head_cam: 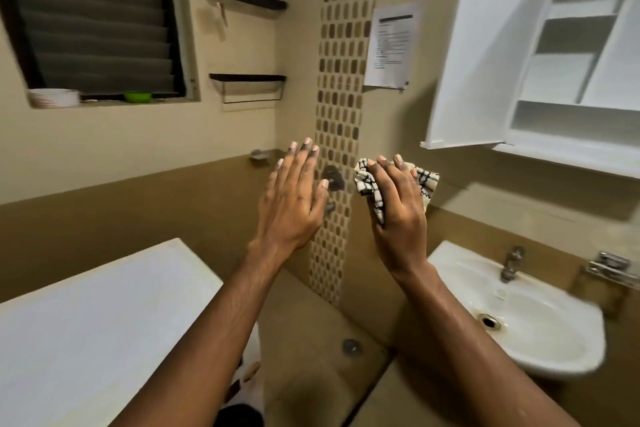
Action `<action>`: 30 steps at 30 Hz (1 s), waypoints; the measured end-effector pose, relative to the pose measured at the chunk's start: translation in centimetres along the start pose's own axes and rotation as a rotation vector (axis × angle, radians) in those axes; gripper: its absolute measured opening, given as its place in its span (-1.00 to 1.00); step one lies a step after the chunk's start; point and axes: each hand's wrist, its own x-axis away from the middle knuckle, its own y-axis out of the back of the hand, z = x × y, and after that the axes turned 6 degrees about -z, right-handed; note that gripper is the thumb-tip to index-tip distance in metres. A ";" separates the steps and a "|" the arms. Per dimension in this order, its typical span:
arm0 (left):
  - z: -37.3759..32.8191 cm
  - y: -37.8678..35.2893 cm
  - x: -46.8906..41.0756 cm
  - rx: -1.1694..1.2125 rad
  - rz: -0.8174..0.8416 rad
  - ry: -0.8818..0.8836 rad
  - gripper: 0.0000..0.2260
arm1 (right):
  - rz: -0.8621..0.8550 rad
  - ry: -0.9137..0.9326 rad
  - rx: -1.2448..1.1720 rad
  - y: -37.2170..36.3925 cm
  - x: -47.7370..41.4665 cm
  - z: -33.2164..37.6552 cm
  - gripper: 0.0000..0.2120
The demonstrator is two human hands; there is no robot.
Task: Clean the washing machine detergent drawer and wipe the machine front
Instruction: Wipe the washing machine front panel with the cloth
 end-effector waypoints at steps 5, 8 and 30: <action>-5.8 -9.1 -1.6 0.082 0.088 -0.081 -0.43 | -0.021 -0.077 0.135 3.3 1.5 -9.6 -0.58; -8.5 -14.4 -2.8 0.150 0.119 -0.133 -0.44 | -0.023 -0.099 0.222 4.8 2.2 -14.3 -0.56; -28.0 -47.9 -7.7 0.565 0.422 -0.441 -0.46 | 0.012 -0.415 0.718 15.8 8.6 -42.8 -0.52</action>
